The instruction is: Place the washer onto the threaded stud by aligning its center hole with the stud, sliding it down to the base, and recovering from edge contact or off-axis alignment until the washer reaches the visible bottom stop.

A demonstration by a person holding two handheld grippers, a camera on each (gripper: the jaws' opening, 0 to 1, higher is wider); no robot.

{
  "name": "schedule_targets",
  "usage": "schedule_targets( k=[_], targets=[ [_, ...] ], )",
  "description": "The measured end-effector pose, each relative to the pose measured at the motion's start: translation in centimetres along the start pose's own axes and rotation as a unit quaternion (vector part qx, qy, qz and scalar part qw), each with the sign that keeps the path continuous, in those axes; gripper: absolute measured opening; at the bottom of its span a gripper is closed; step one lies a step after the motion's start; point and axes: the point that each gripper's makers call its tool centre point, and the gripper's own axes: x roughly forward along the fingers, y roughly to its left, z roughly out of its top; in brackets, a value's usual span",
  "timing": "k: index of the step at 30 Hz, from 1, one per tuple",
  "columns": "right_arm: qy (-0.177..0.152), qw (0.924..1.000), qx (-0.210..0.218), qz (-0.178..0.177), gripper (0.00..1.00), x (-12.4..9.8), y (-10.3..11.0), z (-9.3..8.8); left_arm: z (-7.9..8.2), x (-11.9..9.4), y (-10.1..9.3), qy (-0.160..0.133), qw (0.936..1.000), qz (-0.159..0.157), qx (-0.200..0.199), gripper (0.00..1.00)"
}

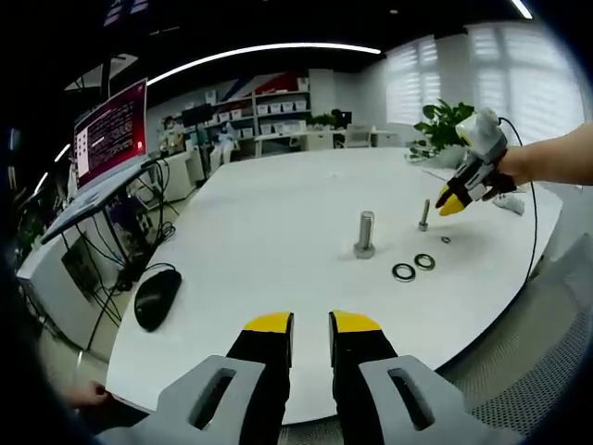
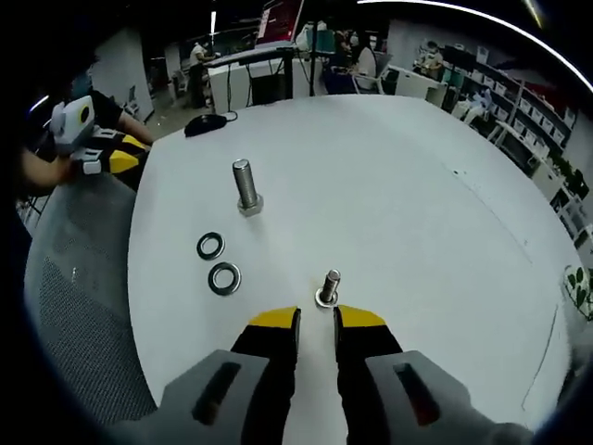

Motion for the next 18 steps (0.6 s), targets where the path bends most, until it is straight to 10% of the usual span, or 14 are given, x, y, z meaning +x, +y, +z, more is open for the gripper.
schedule_targets(
  k=[18],
  targets=[
    [0.118, 0.9871, -0.088, 0.064, 0.17, 2.5, 2.0, -4.0, 0.0, 0.0, -0.1, 0.002, 1.0000, 0.000, 0.001, 0.13]
  ],
)
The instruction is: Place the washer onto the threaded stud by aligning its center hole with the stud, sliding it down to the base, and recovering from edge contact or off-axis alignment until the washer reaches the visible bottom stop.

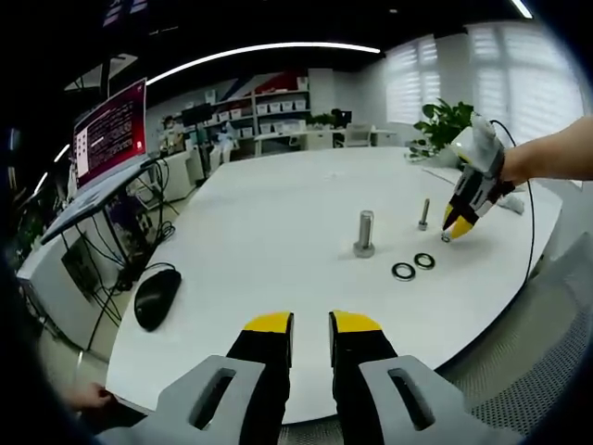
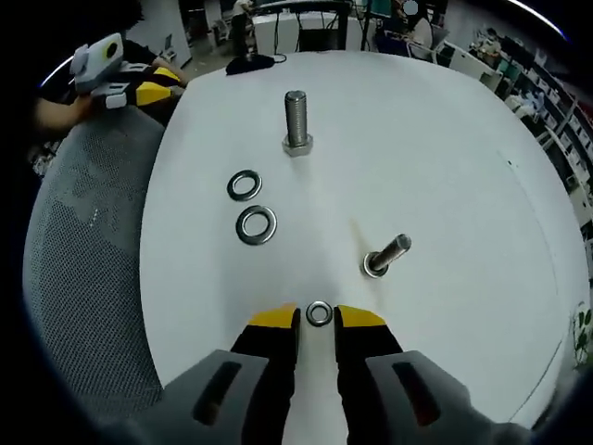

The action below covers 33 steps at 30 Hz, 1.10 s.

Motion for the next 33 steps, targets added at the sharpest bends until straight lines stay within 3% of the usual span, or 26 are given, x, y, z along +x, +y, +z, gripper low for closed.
schedule_targets(
  k=[8, 12, 22, 33],
  targets=[
    [0.021, 0.9996, -0.017, 0.000, 0.16, 0.37, -0.23, -0.19, -0.04, 0.00, -0.02, 0.000, 1.0000, 0.000, 0.000, 0.13],
    [0.044, 0.9973, -0.058, -0.010, 0.17, 0.39, -0.53, -0.43, -0.03, -0.02, 0.00, 0.000, 1.0000, 0.000, 0.000, 0.13],
    [0.050, 0.9980, -0.038, 0.004, 0.16, 0.65, -0.64, -0.36, -0.06, -0.01, 0.01, 0.000, 1.0000, 0.000, -0.001, 0.13],
    [0.073, 0.9945, -0.075, -0.013, 0.14, 0.70, -0.28, -0.20, -0.27, 0.06, 0.02, 0.007, 1.0000, 0.000, 0.000, 0.13]
  ],
)
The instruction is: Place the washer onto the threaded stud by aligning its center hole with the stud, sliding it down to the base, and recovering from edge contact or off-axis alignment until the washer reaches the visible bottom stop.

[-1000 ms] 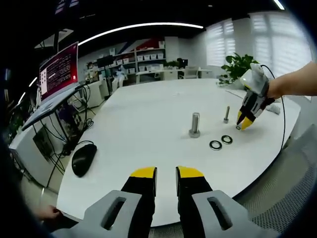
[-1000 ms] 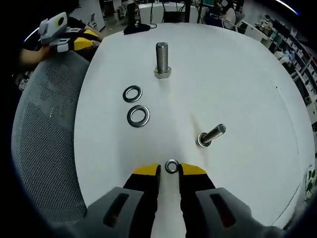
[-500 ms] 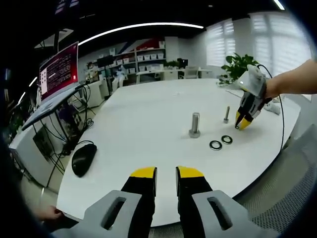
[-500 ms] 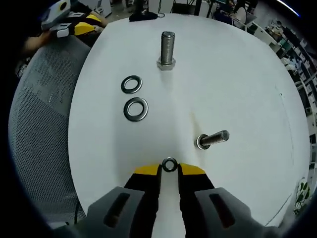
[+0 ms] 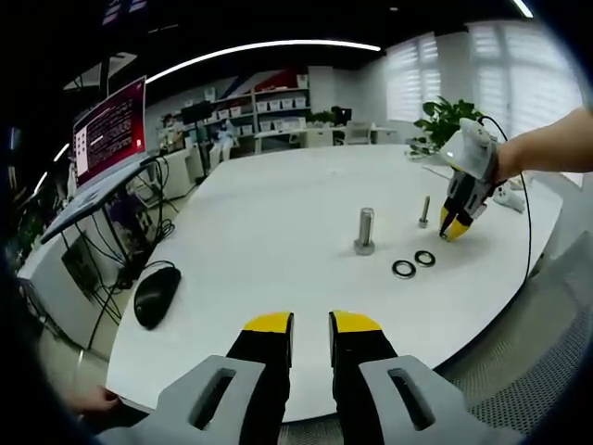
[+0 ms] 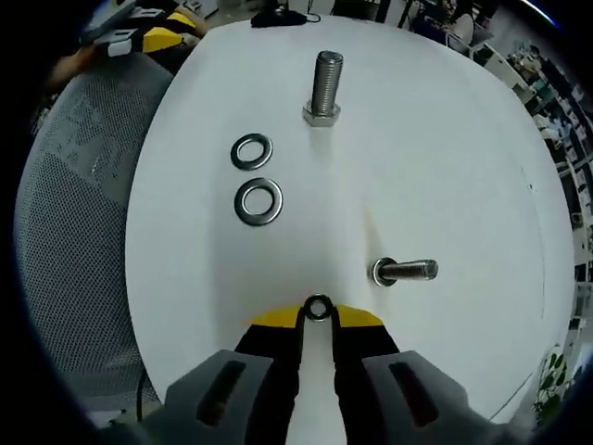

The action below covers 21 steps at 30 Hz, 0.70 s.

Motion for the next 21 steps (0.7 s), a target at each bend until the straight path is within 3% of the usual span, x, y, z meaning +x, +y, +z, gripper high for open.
schedule_targets(
  k=[6, 8, 12, 21],
  targets=[
    [-0.021, 0.9992, 0.033, -0.009, 0.14, -0.1, -0.3, 0.0, 0.0, 0.0, 0.0, 0.001, 1.0000, 0.000, 0.000, 0.13],
    [-0.032, 0.9967, 0.071, -0.022, 0.13, -0.1, -0.5, -0.1, 0.0, 0.0, 0.0, 0.001, 1.0000, 0.000, 0.000, 0.13],
    [-0.057, 0.9909, 0.109, -0.054, 0.13, -1.0, -1.1, 0.1, 0.0, 0.0, 0.0, 0.000, 1.0000, 0.000, 0.000, 0.13],
    [-0.097, 0.9786, 0.159, -0.087, 0.13, -3.6, -2.4, 1.0, 0.0, 0.0, 0.1, -0.001, 1.0000, 0.001, -0.001, 0.13]
  ],
)
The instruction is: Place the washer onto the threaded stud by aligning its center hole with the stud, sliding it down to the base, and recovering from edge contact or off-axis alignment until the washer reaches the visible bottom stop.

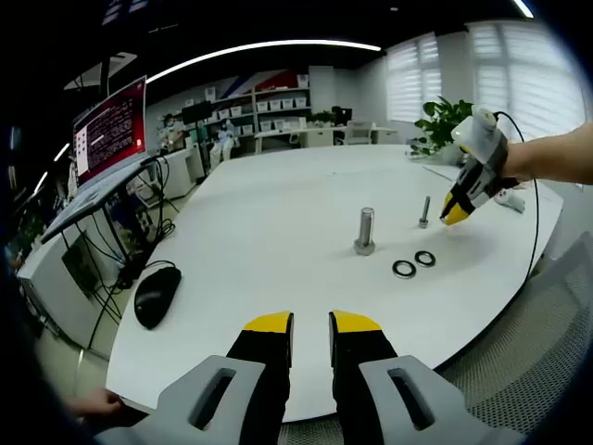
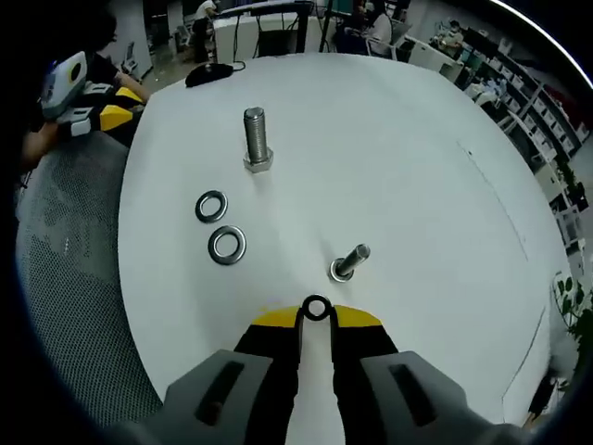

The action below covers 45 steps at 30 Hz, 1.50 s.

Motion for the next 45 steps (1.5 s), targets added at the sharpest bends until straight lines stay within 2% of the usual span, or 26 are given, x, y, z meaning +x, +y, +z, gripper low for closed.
schedule_targets(
  k=[11, 18, 38, 45],
  targets=[
    [-0.039, 0.9987, 0.015, -0.028, 0.13, -1.5, -1.6, 2.1, 0.0, 0.0, 0.0, 0.001, 1.0000, 0.001, 0.000, 0.13],
    [-0.041, 0.9987, 0.009, -0.030, 0.13, -1.3, -2.2, 3.2, 0.0, 0.0, 0.0, 0.001, 1.0000, 0.001, 0.000, 0.13],
    [-0.001, 0.9998, -0.016, -0.009, 0.13, 0.1, -2.2, 3.6, 0.0, -0.1, 0.0, -0.001, 1.0000, 0.000, -0.001, 0.13],
    [0.014, 0.9996, -0.023, -0.002, 0.13, 1.1, -2.3, 3.2, 0.1, -0.1, 0.0, -0.002, 1.0000, 0.000, -0.001, 0.13]
  ],
)
